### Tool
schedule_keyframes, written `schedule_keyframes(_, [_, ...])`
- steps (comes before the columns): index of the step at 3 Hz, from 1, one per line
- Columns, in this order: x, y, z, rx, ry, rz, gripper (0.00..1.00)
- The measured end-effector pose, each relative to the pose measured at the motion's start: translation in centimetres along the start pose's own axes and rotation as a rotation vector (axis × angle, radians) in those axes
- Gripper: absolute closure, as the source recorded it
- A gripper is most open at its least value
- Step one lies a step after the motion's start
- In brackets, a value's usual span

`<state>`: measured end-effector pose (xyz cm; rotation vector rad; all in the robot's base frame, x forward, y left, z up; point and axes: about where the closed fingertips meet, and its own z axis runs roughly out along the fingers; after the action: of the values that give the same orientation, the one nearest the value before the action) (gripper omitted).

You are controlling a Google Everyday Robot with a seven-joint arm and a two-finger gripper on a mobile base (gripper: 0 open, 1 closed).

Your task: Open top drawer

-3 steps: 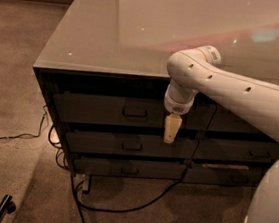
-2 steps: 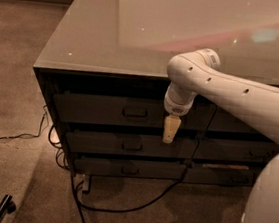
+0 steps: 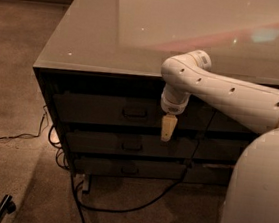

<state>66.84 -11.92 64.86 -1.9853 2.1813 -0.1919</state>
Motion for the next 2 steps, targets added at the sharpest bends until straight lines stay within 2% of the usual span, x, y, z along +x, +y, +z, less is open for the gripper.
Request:
schedule_keyframes(1, [-0.4,0.1,0.7,-0.012,0.021,-0.028,0.19])
schedule_keyframes(2, [-0.1,1.2,1.0,-0.029,0.042,-0.044,0.42])
